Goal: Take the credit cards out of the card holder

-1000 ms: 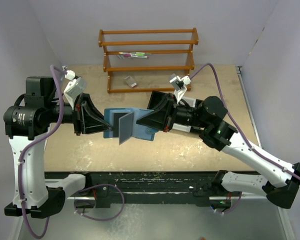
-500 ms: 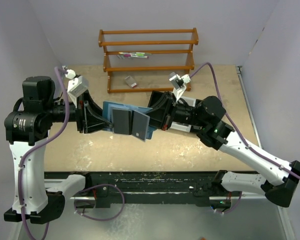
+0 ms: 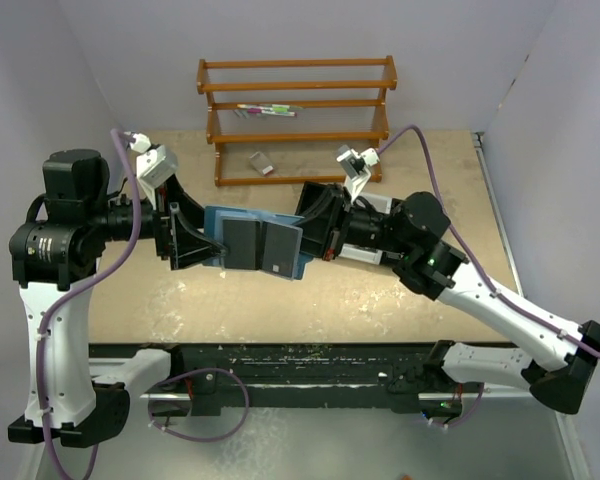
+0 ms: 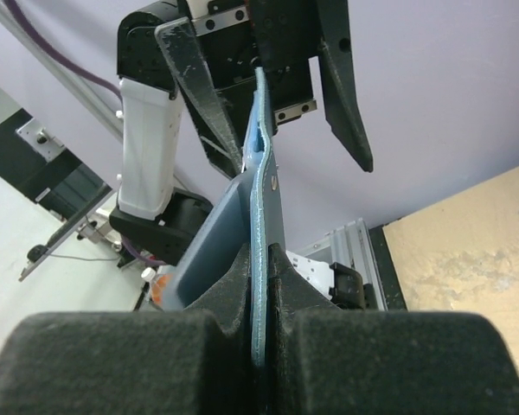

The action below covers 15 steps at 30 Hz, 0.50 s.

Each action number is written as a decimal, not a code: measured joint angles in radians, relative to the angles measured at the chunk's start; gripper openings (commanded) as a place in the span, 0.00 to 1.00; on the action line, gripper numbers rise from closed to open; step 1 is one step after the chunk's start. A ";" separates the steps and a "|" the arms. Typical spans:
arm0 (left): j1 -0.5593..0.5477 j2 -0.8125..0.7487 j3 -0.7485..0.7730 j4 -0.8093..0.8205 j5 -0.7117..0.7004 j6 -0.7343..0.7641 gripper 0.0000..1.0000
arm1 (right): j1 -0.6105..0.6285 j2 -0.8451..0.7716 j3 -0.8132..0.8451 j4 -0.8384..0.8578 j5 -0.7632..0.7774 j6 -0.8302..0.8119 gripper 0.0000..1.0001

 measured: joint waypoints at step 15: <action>0.000 -0.010 -0.052 0.155 0.093 -0.178 0.85 | 0.000 -0.004 0.000 -0.023 0.015 -0.015 0.00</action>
